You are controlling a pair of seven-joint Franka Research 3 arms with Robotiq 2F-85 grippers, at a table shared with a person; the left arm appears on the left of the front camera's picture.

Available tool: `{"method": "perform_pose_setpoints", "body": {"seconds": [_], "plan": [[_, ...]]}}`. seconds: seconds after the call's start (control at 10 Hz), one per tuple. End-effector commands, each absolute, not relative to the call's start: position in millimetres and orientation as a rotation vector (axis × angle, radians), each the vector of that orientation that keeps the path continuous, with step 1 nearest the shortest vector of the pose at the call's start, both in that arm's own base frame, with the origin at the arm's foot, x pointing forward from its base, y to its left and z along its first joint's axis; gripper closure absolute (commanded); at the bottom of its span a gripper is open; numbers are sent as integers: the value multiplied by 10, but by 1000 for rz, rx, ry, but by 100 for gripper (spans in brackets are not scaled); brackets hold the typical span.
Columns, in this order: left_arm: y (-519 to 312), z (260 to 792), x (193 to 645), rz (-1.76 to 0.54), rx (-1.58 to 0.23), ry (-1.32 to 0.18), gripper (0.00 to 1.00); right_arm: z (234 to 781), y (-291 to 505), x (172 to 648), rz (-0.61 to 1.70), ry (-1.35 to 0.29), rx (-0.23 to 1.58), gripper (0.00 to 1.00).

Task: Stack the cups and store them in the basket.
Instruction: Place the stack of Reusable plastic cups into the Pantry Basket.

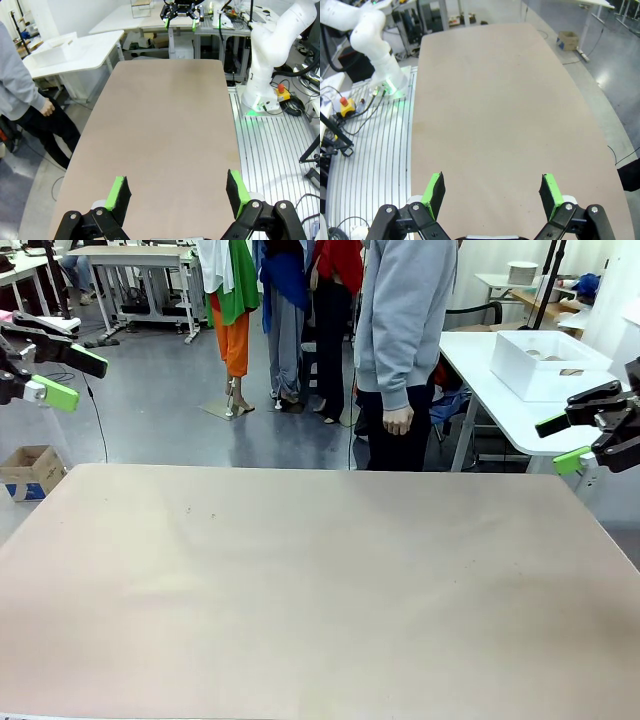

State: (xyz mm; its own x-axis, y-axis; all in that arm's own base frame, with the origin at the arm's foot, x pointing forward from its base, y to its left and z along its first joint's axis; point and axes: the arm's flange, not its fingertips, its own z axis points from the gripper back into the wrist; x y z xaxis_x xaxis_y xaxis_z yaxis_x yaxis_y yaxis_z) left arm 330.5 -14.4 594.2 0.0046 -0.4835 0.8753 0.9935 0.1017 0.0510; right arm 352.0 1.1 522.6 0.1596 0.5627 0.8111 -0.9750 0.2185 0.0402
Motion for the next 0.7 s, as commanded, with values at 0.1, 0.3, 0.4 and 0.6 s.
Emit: {"method": "perform_pose_setpoints", "body": {"seconds": [0.1, 0.3, 0.4, 0.6], "plan": [[-147, 5965, 3318, -1343, -762, -918, 0, 5238, 27, 3511, 1201, -778, 681, 0], [-147, 5965, 3318, -1343, -762, -918, 0, 5238, 27, 3511, 1201, -778, 681, 0], [-147, 5965, 3318, -1343, -762, -918, 0, 5238, 27, 3511, 1201, -778, 681, 0], [-147, 5965, 3318, -1343, -762, -918, 0, 5238, 27, 3511, 1201, -778, 681, 0]]}}
